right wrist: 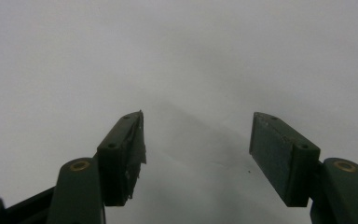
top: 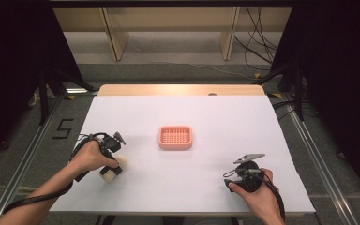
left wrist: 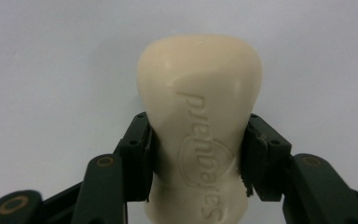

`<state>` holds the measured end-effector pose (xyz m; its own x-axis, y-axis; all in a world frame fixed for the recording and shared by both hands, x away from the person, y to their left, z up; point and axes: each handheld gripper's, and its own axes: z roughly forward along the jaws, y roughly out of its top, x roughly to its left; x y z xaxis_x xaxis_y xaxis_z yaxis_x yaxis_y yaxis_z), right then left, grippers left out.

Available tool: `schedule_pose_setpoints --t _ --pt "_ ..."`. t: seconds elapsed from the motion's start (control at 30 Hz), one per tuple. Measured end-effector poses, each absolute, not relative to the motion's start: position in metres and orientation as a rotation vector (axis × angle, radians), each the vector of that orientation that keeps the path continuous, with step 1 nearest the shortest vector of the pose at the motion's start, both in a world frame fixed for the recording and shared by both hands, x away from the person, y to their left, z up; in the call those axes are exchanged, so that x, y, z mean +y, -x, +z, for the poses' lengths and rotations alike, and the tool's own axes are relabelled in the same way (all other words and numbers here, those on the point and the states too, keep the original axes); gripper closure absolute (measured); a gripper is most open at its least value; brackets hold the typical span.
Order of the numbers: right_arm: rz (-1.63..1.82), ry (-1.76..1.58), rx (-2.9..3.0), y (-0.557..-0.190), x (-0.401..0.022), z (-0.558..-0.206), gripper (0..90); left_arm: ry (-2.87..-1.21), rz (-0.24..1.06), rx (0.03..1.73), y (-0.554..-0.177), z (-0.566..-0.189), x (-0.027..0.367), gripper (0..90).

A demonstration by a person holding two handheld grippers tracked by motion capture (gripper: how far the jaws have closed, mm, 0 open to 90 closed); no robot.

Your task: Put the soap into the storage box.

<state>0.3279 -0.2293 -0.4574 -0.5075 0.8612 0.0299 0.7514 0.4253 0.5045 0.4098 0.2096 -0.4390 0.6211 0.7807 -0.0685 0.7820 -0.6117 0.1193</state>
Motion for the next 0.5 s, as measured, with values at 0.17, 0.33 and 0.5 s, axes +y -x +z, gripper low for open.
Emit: schedule_pose_setpoints --t 0.17,0.33,0.5 --pt "0.684 -1.45 2.432 -0.324 -0.231 -0.455 36.4 -2.692 -0.014 1.292 -0.415 -0.435 0.202 49.4" --pt "0.677 -1.461 2.415 -0.322 -0.234 -0.455 36.4 -2.717 0.021 1.23 -0.42 -0.431 0.195 49.4" --pt "0.686 -1.439 2.413 -0.321 -0.237 -0.455 36.4 -2.733 0.027 1.207 -0.423 -0.426 0.189 49.4"
